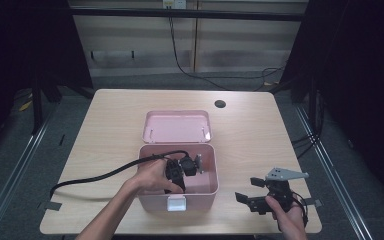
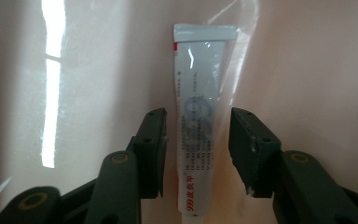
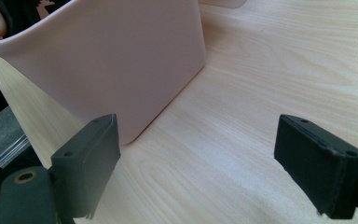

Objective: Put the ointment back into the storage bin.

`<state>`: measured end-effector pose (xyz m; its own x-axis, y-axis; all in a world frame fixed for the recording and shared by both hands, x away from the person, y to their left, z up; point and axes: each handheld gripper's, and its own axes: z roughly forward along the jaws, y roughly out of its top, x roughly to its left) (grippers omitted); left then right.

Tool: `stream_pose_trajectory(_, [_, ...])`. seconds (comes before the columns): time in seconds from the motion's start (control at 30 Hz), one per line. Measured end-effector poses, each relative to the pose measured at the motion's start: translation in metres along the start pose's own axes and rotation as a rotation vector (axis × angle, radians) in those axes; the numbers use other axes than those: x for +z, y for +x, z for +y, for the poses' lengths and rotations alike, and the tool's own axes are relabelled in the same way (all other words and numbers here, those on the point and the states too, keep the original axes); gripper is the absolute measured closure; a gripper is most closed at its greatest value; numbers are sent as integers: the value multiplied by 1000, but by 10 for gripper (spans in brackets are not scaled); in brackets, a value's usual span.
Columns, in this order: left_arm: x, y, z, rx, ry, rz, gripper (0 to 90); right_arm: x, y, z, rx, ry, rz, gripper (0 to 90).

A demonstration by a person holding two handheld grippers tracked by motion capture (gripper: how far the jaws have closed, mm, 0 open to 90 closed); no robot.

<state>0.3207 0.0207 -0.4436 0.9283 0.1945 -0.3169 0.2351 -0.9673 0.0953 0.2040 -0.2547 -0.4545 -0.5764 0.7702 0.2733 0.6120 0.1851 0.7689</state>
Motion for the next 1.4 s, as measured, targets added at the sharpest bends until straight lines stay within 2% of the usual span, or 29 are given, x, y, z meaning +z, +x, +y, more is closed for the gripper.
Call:
stream_pose_trajectory(0.2, [-16, -4, -3, 8, -38, 13, 536, 0, 0, 0, 2, 3, 0, 138])
stream_pose_trajectory(0.4, [-31, -7, -7, 10, -81, 3, 533, 0, 0, 0, 3, 3, -1, 138])
stream_pose_trajectory(0.53, [-40, -9, -10, 22, -104, -19, 524, 0, 0, 0, 5, 3, -1, 138])
stream_pose_trajectory(0.8, [-60, -14, -19, 36, -157, -8, 501, 0, 0, 0, 5, 3, 0, 138])
stream_pose_trajectory(1.07, [-72, -18, -26, 41, -205, 11, 450, 0, 0, 0, 5, 3, -1, 138])
stream_pose_trajectory(1.4, [-88, -22, -35, 56, -220, 15, 424, 0, 0, 0, 4, 2, -1, 138])
